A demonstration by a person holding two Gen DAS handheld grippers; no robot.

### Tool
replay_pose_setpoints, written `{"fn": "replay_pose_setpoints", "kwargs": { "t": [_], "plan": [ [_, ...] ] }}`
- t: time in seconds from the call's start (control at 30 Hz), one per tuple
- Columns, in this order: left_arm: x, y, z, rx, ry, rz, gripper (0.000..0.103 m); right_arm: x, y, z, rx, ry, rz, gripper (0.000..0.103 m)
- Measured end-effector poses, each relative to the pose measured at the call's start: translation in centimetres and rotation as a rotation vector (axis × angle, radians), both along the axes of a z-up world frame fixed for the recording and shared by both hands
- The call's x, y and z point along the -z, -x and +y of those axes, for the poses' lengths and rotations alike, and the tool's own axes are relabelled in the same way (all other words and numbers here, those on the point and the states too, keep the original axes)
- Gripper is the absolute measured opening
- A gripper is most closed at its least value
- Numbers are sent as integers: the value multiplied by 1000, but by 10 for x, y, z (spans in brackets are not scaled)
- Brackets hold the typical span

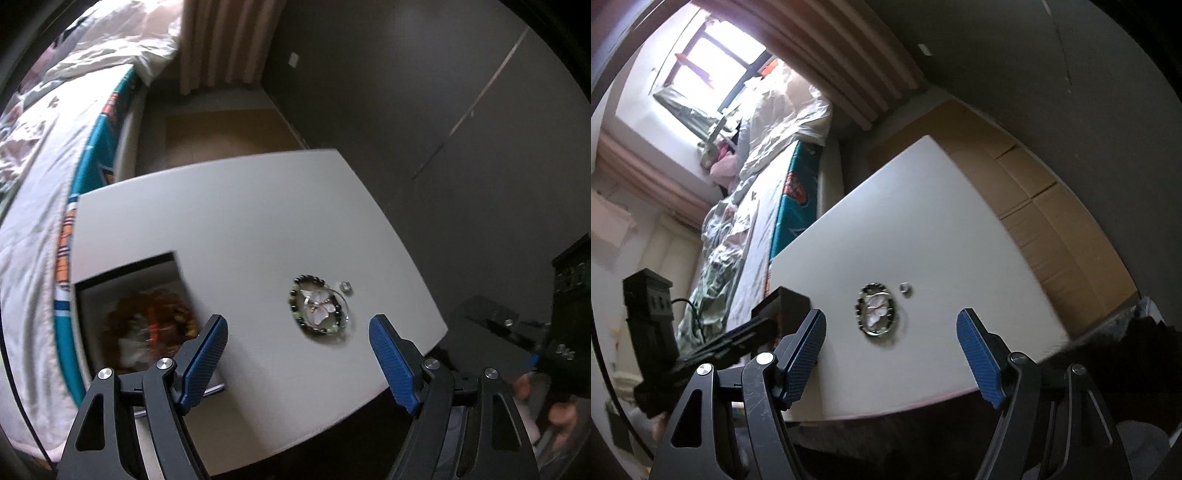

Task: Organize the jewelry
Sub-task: 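Grasp the silver hoop earring with the left tool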

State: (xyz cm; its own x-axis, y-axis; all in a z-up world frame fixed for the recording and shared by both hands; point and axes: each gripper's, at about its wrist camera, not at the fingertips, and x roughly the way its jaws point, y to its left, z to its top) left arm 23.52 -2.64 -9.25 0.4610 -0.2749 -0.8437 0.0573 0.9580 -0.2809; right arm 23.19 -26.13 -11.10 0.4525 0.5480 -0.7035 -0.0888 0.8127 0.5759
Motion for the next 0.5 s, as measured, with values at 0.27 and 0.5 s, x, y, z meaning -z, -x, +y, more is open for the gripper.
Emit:
{"fn": "replay_pose_setpoints", "kwargs": {
  "t": [0.27,0.5],
  "plan": [
    [30,-29,-42,45,-62,87,79,19,-7,-29,60,15,48,74],
    [65,-49,-66,57,-154,169,80,31,-15,-51,89,-19,85,74]
  ]
}}
